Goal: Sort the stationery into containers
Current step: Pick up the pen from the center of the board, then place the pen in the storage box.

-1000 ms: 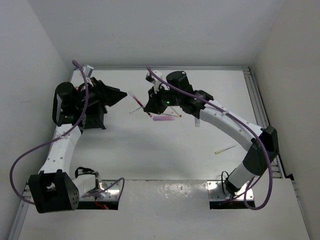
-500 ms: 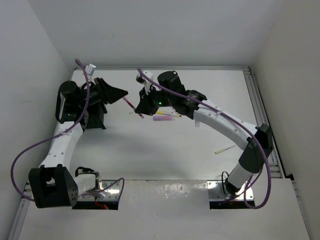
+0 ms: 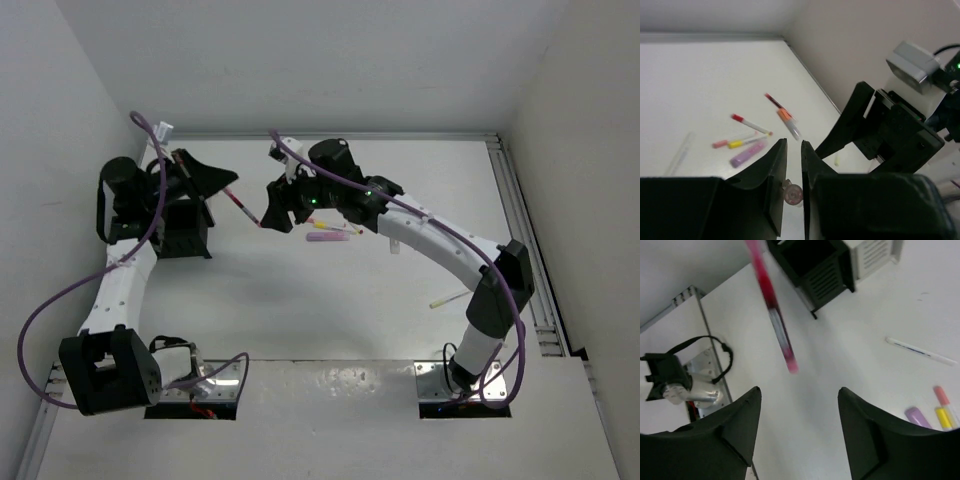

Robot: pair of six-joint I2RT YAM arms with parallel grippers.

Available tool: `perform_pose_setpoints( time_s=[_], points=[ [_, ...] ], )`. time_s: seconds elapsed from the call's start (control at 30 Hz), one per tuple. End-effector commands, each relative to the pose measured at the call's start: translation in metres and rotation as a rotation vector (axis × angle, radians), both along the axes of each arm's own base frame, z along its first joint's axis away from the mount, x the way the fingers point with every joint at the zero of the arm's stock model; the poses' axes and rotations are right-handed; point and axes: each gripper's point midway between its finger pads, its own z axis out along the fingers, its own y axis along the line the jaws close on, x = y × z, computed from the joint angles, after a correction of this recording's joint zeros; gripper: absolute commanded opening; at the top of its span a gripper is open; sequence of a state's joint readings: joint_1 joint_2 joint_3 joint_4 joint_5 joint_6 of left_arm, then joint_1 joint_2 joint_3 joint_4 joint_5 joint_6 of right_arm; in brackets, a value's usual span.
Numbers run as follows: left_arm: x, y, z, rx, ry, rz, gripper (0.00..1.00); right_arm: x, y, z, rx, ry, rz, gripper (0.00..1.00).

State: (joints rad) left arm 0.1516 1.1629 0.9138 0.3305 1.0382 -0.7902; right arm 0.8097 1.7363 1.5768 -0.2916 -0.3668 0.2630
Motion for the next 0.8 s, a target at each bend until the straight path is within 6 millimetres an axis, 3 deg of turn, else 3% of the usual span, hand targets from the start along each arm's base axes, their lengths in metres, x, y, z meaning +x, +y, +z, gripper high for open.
perform_pose_setpoints(
  time_s=[0.0, 0.03, 0.07, 0.1, 0.13, 0.17, 0.2, 0.23, 0.3, 0.37, 0.5, 0.63, 0.77],
  points=[
    [0.02, 0.042, 0.034, 0.143, -0.152, 0.143, 0.0, 0.03, -0.03, 0.022, 0.056, 0.002, -0.126, 0.62],
    [0.028, 0.065, 0.032, 0.195, -0.155, 0.219, 0.0, 0.037, -0.039, 0.018, 0.051, 0.02, -0.154, 0.65],
    [0.033, 0.083, 0.017, 0.238, -0.08, 0.294, 0.0, 0.05, -0.058, 0.01, 0.041, 0.042, -0.205, 0.68],
    [0.039, 0.103, 0.024, 0.366, -0.166, 0.351, 0.0, 0.056, -0.068, 0.007, 0.038, 0.061, -0.232, 0.68],
    [0.047, 0.14, 0.02, 0.452, -0.149, 0.503, 0.0, 0.061, -0.082, -0.007, 0.02, 0.083, -0.256, 0.68],
    [0.048, 0.158, 0.016, 0.519, -0.139, 0.571, 0.0, 0.074, -0.102, -0.013, 0.0, 0.073, -0.297, 0.67],
    [0.049, 0.188, 0.015, 0.625, -0.158, 0.685, 0.0, 0.078, -0.116, -0.031, -0.036, 0.085, -0.329, 0.66],
    [0.05, 0.203, 0.013, 0.691, -0.18, 0.726, 0.0, 0.09, -0.138, -0.041, -0.073, 0.067, -0.379, 0.64],
    [0.05, 0.226, 0.008, 0.731, -0.155, 0.795, 0.0, 0.099, -0.161, -0.059, -0.128, 0.073, -0.426, 0.62],
    [0.053, 0.244, -0.001, 0.766, -0.117, 0.84, 0.0, 0.108, -0.193, -0.082, -0.195, 0.105, -0.493, 0.61],
    [0.052, 0.277, -0.023, 0.828, -0.039, 0.929, 0.0, 0.116, -0.236, -0.11, -0.248, 0.161, -0.585, 0.6],
    [0.056, 0.292, -0.049, 0.86, -0.003, 0.948, 0.0, 0.122, -0.26, -0.122, -0.259, 0.154, -0.637, 0.59],
    [0.064, 0.295, -0.067, 0.826, 0.027, 0.938, 0.0, 0.124, -0.276, -0.14, -0.277, 0.182, -0.65, 0.57]
  ],
)
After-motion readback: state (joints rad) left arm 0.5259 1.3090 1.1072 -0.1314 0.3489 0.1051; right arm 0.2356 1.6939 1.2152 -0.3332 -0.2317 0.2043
